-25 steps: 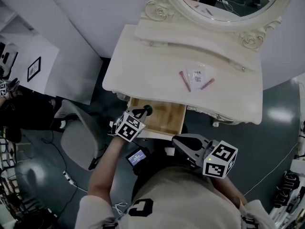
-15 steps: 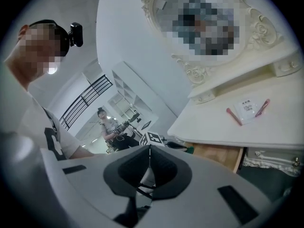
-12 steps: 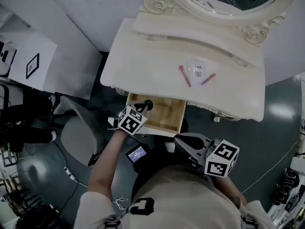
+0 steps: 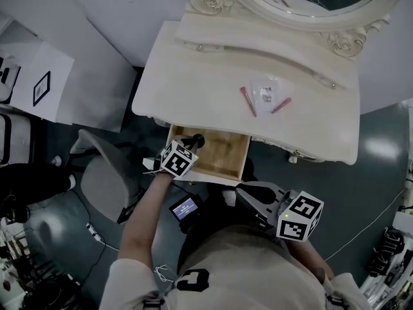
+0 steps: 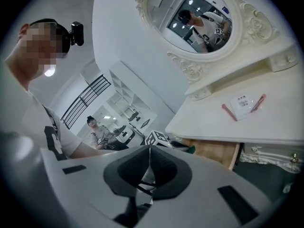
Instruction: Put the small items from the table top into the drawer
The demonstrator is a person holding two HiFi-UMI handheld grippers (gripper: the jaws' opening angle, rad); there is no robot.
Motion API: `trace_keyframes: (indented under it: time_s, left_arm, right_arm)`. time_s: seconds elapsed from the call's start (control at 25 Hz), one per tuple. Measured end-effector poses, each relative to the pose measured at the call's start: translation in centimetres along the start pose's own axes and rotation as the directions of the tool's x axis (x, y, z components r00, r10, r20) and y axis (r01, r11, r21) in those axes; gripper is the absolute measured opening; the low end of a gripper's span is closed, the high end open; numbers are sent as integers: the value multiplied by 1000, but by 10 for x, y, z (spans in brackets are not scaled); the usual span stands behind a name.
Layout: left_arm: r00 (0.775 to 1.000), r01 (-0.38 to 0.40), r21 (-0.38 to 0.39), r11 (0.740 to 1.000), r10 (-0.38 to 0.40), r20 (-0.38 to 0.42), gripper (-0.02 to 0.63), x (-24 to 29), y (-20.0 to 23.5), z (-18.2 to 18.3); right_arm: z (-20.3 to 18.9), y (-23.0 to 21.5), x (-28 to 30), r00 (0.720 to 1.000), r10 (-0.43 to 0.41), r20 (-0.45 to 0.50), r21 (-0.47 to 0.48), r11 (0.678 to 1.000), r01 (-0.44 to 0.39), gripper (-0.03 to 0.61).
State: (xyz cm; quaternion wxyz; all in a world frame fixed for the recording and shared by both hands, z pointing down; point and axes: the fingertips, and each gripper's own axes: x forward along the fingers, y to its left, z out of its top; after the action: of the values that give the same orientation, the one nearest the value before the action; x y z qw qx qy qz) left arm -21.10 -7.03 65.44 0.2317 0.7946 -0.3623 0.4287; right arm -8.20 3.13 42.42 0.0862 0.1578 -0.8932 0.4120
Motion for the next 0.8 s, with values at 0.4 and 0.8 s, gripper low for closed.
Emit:
trace_keyframes:
  time_s: [0.4,0.8]
  left_arm:
    - [998,-10,-4,1000,10,-62,57,19,9,-9]
    - [994,-22,-12,1000,20,-105,57,39,22,-17]
  right_arm:
    - [0,-3,2,1000,9,-17,2,1000,-9,29]
    - [-2,-8,5,1000,-16,-25,12,1000,16,29]
